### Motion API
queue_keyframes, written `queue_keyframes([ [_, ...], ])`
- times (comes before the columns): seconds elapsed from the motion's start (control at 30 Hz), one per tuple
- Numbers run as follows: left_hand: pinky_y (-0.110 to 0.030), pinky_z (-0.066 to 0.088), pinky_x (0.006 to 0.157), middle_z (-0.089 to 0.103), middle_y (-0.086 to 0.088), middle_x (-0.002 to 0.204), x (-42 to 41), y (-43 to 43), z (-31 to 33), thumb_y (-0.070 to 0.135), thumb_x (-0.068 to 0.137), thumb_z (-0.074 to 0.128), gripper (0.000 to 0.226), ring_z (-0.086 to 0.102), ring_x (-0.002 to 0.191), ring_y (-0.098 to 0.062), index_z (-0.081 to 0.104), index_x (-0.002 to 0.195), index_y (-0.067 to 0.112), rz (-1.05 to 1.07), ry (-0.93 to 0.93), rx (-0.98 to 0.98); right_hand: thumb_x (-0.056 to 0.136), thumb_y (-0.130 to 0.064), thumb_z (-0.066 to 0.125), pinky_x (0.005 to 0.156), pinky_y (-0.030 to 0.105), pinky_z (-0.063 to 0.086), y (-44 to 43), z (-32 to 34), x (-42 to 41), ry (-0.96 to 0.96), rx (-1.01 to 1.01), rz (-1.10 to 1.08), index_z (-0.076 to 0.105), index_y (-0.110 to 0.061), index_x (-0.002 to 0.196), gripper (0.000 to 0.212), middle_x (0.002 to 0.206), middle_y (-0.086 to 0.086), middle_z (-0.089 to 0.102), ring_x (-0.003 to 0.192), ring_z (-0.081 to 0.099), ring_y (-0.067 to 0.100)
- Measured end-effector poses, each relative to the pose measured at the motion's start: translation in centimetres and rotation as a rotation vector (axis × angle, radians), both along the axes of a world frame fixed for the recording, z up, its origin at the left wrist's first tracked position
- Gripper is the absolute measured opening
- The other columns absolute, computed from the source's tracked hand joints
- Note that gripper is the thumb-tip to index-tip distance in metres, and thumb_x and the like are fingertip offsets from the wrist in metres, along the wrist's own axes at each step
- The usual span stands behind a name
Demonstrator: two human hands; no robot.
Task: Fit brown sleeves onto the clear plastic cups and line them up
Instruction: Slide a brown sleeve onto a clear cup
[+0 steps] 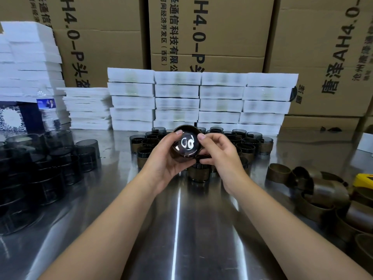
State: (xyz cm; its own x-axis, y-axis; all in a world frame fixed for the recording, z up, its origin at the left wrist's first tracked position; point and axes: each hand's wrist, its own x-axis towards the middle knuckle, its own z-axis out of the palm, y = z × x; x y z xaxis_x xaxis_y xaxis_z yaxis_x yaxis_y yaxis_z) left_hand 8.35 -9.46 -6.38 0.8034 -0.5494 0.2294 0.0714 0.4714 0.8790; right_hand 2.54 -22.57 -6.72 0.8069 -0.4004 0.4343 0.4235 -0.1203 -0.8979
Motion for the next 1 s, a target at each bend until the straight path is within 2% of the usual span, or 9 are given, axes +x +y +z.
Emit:
queue_keyframes([
  [0.07,-0.031,0.058,0.064,0.072,-0.004,0.088,-0.07,-0.02,-0.07,0.040,0.065,0.068,0.028,0.071,0.080,-0.020,0.075,0.085,0.021,-0.048,0.007,0.000,0.081,-0.048,0.064,0.068,0.024,0.052,0.32,-0.11,-0.12,0.063,-0.028,0.015,0.063,-0.020,0.093,0.031,0.086,-0.007,0.069,0.076,0.063,0.000],
  [0.13,-0.031,0.058,0.064,0.073,-0.003,0.085,-0.16,-0.12,-0.19,0.042,0.065,0.069,0.021,0.072,0.078,-0.017,0.076,0.075,0.025,-0.074,0.005,0.020,0.066,-0.066,0.059,0.072,0.025,0.050,0.50,-0.23,-0.18,0.113,-0.050,0.004,0.064,-0.023,0.091,0.050,0.095,-0.002,0.070,0.086,0.063,0.004],
  [0.23,-0.028,0.056,0.062,0.073,-0.003,0.086,-0.12,-0.19,-0.29,0.041,0.064,0.068,0.031,0.072,0.079,-0.016,0.071,0.087,0.021,-0.091,0.018,0.035,0.054,-0.077,0.053,0.073,0.027,0.050,0.47,-0.18,-0.12,0.182,-0.058,-0.003,0.064,-0.024,0.097,0.070,0.095,-0.005,0.071,0.086,0.064,0.007],
  [0.4,-0.026,0.054,0.054,0.069,-0.005,0.083,-0.43,-0.33,-0.11,0.038,0.066,0.065,0.038,0.070,0.069,-0.016,0.066,0.095,0.013,-0.114,0.073,-0.016,0.050,-0.086,0.048,0.063,0.027,0.049,0.59,-0.32,0.24,0.236,-0.054,0.033,0.062,-0.023,0.107,0.086,0.080,-0.009,0.069,0.062,0.061,0.004],
  [0.5,-0.028,0.054,0.053,0.069,-0.007,0.082,-0.47,-0.42,-0.07,0.040,0.066,0.066,0.033,0.071,0.068,-0.018,0.071,0.086,0.014,-0.118,0.094,-0.047,0.049,-0.089,0.047,0.058,0.026,0.049,0.52,-0.49,0.37,0.211,-0.071,0.046,0.060,-0.022,0.108,0.090,0.079,-0.006,0.069,0.059,0.060,0.004],
  [0.6,-0.029,0.055,0.053,0.072,-0.007,0.079,-0.58,-0.54,0.04,0.047,0.067,0.066,0.033,0.071,0.067,-0.019,0.076,0.075,0.017,-0.100,0.100,-0.025,0.050,-0.088,0.045,0.058,0.027,0.050,0.49,-0.58,0.45,0.187,-0.075,0.043,0.059,-0.021,0.107,0.089,0.066,-0.011,0.065,0.057,0.060,0.003],
  [0.77,-0.024,0.051,0.047,0.073,-0.005,0.076,-0.58,-0.63,0.14,0.061,0.085,0.053,0.051,0.070,0.062,-0.016,0.070,0.095,0.014,-0.026,0.120,0.086,0.051,-0.087,0.042,0.055,0.026,0.049,0.56,-0.57,0.55,0.203,-0.102,0.023,0.058,-0.019,0.103,0.087,0.057,-0.012,0.061,0.055,0.060,0.004],
  [0.93,-0.025,0.052,0.046,0.074,-0.004,0.075,-0.73,-0.62,0.20,0.062,0.090,0.046,0.051,0.070,0.060,-0.015,0.069,0.090,0.017,0.039,0.138,0.106,0.050,-0.085,0.040,0.051,0.023,0.047,0.73,-0.63,0.71,0.194,-0.145,-0.006,0.055,-0.019,0.094,0.081,0.050,-0.016,0.058,0.050,0.058,0.002],
  [1.0,-0.025,0.052,0.046,0.074,-0.003,0.075,-0.74,-0.64,0.23,0.061,0.092,0.044,0.050,0.071,0.062,-0.014,0.069,0.092,0.018,0.085,0.127,0.148,0.053,-0.083,0.038,0.048,0.020,0.046,0.72,-0.59,0.67,0.195,-0.144,-0.006,0.055,-0.017,0.097,0.082,0.049,-0.015,0.057,0.048,0.056,0.002],
])
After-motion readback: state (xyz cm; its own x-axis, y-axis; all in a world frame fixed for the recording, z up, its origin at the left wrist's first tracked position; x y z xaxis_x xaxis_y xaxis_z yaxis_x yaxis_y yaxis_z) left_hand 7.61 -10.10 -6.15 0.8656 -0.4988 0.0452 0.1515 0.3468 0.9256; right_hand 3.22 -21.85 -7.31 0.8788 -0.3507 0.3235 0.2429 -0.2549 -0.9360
